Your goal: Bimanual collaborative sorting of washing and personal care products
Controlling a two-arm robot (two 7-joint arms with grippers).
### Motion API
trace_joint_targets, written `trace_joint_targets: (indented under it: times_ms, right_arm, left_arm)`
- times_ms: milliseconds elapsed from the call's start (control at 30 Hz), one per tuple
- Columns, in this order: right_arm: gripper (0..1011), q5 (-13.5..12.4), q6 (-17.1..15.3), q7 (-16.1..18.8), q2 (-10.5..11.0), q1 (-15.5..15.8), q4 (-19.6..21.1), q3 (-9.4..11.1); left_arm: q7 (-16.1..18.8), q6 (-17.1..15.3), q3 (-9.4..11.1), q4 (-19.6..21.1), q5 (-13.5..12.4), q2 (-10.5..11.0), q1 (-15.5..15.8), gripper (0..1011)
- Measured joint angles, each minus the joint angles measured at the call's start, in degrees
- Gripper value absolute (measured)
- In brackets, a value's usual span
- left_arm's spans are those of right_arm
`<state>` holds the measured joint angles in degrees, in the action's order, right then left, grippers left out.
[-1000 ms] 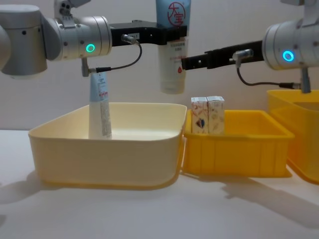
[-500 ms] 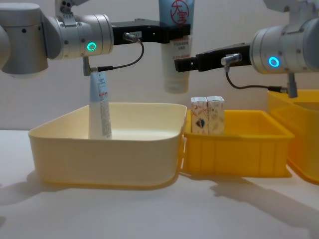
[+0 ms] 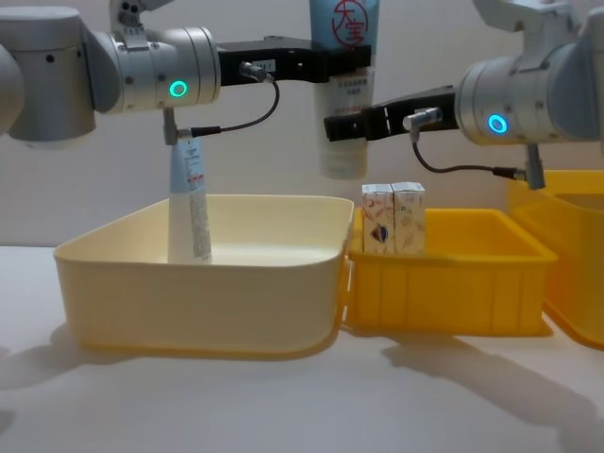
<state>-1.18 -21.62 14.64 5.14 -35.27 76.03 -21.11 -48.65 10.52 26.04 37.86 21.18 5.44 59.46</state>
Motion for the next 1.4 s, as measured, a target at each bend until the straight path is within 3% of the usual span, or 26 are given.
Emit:
trace_joint_targets:
  times_ms: [433,833,1400]
  right_arm:
    - [1001,0.8,-1.5,0.6,-1.0,-0.9,-1.7,-0.6]
    - [1001,2.2,-0.7,-0.6,-2.3,-1.7,-3.8,-0.8]
    - [1001,3.5,0.2,-2.4,-4.5,-2.8,-6.4,-0.6]
  left_arm:
    - [-0.8,0.8,0.6,-1.5,0.7,-0.3,0.9,277]
    - [-1.1,1.3,1.2,-2.5,1.1,-0.4,1.5,278]
    - [-0.6,0.5,1.8,-0.4,1.7,0.6,0.5,275]
